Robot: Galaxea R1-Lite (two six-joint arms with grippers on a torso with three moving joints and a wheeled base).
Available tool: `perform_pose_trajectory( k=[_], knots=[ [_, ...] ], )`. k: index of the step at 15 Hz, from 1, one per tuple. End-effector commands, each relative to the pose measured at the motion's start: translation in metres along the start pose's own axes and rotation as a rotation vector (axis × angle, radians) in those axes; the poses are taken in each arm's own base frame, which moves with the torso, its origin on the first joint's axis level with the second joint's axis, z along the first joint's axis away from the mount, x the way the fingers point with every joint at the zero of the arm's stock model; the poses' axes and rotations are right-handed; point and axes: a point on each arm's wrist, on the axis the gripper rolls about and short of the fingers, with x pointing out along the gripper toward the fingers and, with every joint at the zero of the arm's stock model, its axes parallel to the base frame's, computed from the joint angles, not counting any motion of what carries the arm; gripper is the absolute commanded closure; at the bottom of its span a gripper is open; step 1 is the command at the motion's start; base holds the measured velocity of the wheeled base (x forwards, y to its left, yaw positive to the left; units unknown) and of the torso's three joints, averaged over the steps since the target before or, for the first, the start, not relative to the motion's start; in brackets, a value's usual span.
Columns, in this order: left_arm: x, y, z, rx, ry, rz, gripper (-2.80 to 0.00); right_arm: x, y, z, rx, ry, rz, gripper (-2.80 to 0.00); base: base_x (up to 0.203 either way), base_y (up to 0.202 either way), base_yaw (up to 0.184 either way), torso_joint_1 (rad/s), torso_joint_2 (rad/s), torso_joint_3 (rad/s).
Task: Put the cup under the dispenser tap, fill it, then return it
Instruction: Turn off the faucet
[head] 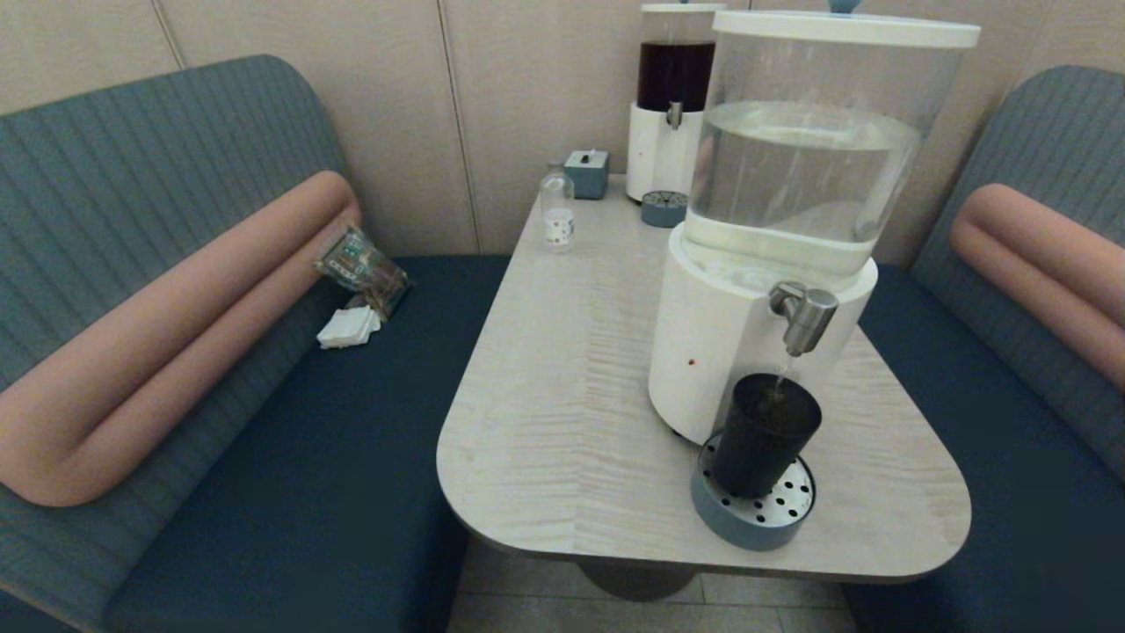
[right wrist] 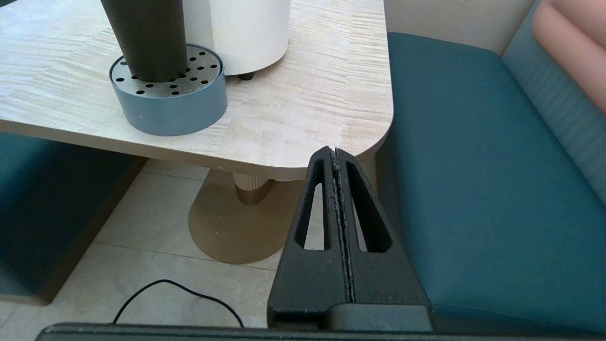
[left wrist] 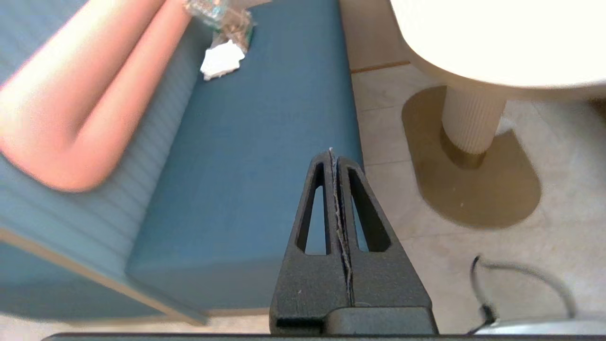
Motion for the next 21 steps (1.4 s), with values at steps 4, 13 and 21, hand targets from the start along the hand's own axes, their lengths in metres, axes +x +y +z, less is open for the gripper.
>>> perform_pose_trajectory(
  k=[4,13,21],
  knots=[
    [-0.01,0.014,0.08,-0.009,-0.122,-0.099,0.0,0.001,0.0,-0.004,-0.001,0.015,0.002,0.0,0.0,0.0,0.0,0.0,0.0,0.0],
    [0.158,0.051,0.287,-0.855,0.107,-0.575,0.0,0.001,0.0,-0.004,-0.001,0.015,0.002,0.0,0.0,0.0,0.0,0.0,0.0,0.0],
    [0.206,-0.009,0.233,-1.164,0.613,-0.996,0.0,0.001,0.0,-0.004,-0.001,0.014,0.002,0.0,0.0,0.0,0.0,0.0,0.0,0.0]
  ],
)
